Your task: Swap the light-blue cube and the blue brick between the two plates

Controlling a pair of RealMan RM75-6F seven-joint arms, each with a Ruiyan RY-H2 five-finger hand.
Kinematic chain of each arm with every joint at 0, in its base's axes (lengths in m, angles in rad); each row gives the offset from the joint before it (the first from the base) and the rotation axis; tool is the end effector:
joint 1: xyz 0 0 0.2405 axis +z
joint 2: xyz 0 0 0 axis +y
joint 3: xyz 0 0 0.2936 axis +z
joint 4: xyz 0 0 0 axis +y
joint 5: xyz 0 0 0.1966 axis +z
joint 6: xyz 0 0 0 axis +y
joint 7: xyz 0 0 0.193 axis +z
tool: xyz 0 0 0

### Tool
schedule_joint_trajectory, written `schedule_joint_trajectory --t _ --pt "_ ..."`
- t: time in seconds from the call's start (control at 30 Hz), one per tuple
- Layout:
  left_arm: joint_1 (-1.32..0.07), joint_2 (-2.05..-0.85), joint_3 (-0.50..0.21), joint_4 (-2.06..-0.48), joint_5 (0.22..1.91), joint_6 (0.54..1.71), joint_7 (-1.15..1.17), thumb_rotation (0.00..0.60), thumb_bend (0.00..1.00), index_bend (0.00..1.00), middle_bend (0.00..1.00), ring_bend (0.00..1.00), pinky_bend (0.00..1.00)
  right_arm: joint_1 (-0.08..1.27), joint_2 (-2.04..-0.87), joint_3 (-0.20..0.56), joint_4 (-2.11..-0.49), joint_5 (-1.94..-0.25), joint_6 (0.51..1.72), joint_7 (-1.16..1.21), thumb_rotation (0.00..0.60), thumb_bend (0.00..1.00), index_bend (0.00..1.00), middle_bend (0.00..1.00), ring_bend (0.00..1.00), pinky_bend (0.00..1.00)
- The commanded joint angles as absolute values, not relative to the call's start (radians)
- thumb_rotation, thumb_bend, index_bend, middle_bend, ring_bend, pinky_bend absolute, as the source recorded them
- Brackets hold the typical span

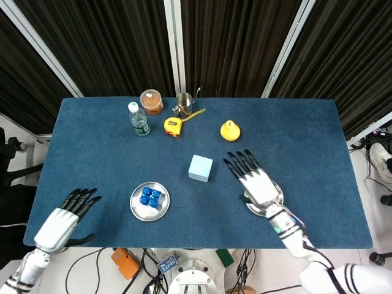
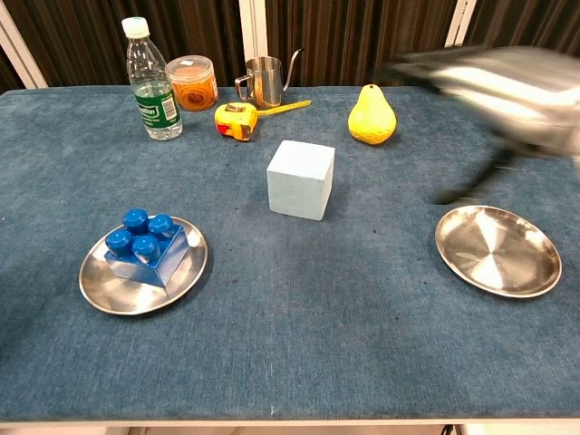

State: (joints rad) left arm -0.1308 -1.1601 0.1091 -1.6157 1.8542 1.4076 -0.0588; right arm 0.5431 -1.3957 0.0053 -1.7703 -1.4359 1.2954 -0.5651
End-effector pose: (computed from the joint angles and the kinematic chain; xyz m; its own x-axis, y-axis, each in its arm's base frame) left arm -0.2853 0.1961 0.1088 0.3656 0.2325 0.9013 0.8883 -0.3764 -0.2632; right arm -0.1677 -0.3178 0.0430 0.5633 -0.0043 0.8262 -0.7288 -0.4737 0.4944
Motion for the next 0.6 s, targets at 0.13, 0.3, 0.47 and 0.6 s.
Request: schedule_joint_trajectory --t 0.13,0.3,0.47,0.6 --pt "-0.258 -1.327 0.053 -1.632 1.834 1.245 0.004 0.600 0.20 0.10 0.01 0.00 0.04 0.212 -1.195 -0.248 -1.656 -1.680 1.656 -0.332 0.600 0.20 0.00 0.00 0.00 0.00" --pt "-0.304 -1.449 0.016 -1.606 1.752 1.157 0.077 0.600 0.22 0.10 0.01 0.00 0.04 0.133 -1.210 -0.246 -1.538 -1.677 1.711 -0.198 0.600 0.20 0.00 0.00 0.00 0.00" --pt "-0.346 -1.525 -0.030 -1.575 1.628 1.059 0.182 0.600 0.20 0.10 0.01 0.00 0.04 0.120 -1.202 -0.235 -1.511 -1.692 1.684 -0.160 0.600 0.20 0.00 0.00 0.00 0.00" --pt "-0.365 -1.537 -0.049 -1.574 1.552 1.019 0.239 0.600 0.21 0.10 0.01 0.00 0.04 0.108 -1.190 -0.222 -1.512 -1.710 1.688 -0.145 0.600 0.20 0.00 0.00 0.00 0.00"
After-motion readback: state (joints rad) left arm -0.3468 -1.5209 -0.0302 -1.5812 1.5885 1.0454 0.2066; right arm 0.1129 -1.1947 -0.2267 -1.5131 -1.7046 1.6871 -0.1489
